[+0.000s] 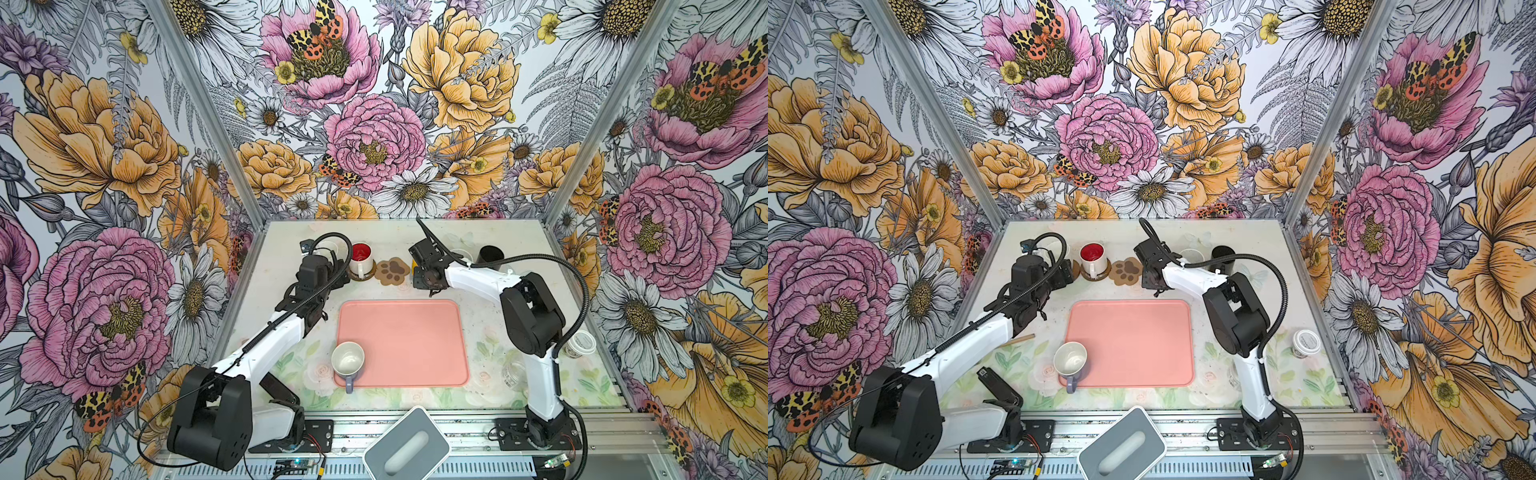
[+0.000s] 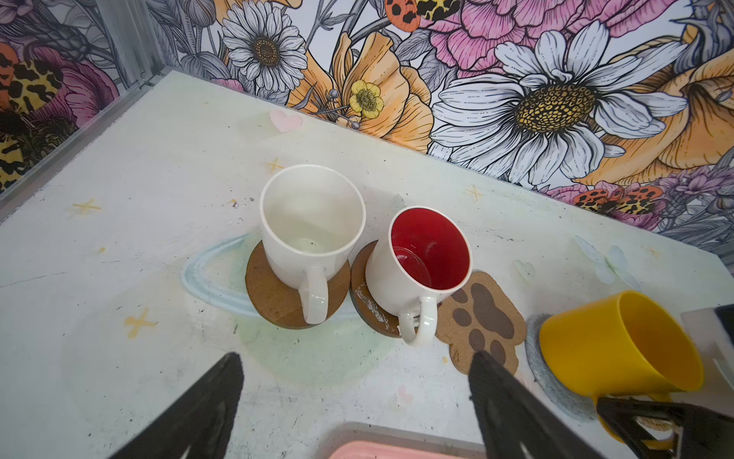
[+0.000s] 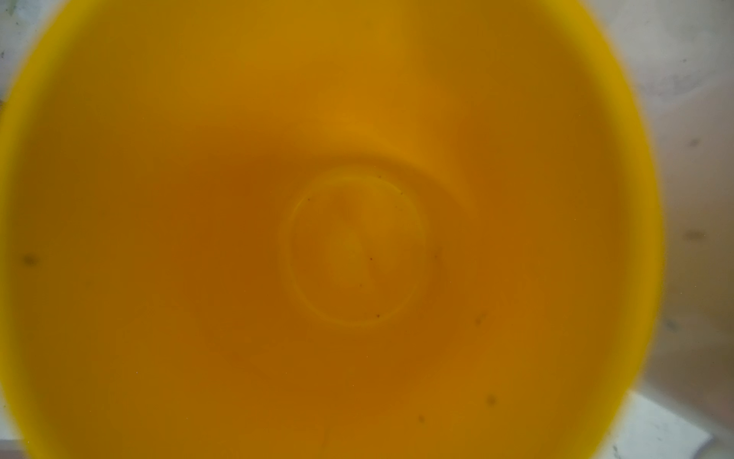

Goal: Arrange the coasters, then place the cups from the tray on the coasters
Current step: 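Lower the yellow mug with the right gripper onto the blue woven coaster, then open the right gripper and raise it out of the yellow mug, then move the left gripper over the white purple-handled mug on the pink tray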

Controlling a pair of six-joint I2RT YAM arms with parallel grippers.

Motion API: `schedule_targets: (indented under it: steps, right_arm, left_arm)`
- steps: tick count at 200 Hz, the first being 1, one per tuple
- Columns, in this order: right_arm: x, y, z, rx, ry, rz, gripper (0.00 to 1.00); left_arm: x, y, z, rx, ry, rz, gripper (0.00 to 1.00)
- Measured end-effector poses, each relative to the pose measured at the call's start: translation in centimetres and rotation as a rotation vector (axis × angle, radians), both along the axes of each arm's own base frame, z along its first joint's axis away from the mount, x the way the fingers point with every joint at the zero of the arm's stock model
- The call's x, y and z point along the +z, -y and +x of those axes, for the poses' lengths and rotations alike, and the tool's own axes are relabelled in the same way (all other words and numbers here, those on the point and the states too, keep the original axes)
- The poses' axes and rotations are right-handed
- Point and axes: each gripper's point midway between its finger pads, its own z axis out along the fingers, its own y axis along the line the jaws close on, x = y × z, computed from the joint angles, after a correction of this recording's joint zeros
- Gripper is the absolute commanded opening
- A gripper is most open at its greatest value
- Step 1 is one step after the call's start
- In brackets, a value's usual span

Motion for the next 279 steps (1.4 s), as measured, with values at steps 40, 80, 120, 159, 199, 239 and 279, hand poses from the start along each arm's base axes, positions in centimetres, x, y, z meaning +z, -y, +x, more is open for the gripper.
schedule_targets:
  steps: [40, 80, 120, 159, 199, 239, 279]
  right_arm:
    - [-0.4, 0.2, -0.3, -0.005, -0.011, -0.005, 0.34]
    - [-0.2, 0.6, -0.7, -0.007, -0.01, -0.007, 0.43]
    - [1.6, 0.9, -1.0, -0.011, 0.02, 0.004, 0.46]
    - [4.6, 1.3, -1.2, -0.019, 0.079, 0.022, 0.51]
    - [7.8, 1.7, -1.9, -0.023, 0.147, 0.037, 0.53]
    - [10.8, 2.4, -3.0, -0.028, 0.22, 0.067, 0.55]
    - [12.3, 3.4, -3.7, -0.046, 0.289, 0.089, 0.59]
  left_arm:
    - [0.5, 0.0, -0.1, 0.0, 0.012, -0.003, 0.9]
    - [1.0, -0.1, -0.2, 0.0, 0.025, -0.007, 0.9]
    - [1.5, -0.1, -0.4, 0.0, 0.036, -0.01, 0.9]
    - [1.6, -0.1, -0.5, 0.0, 0.038, -0.011, 0.9]
    - [2.0, -0.2, -0.7, 0.0, 0.046, -0.013, 0.9]
    - [2.3, -0.2, -0.8, -0.002, 0.05, -0.016, 0.9]
    - [2.1, 0.7, -1.0, -0.041, 0.036, -0.057, 0.87]
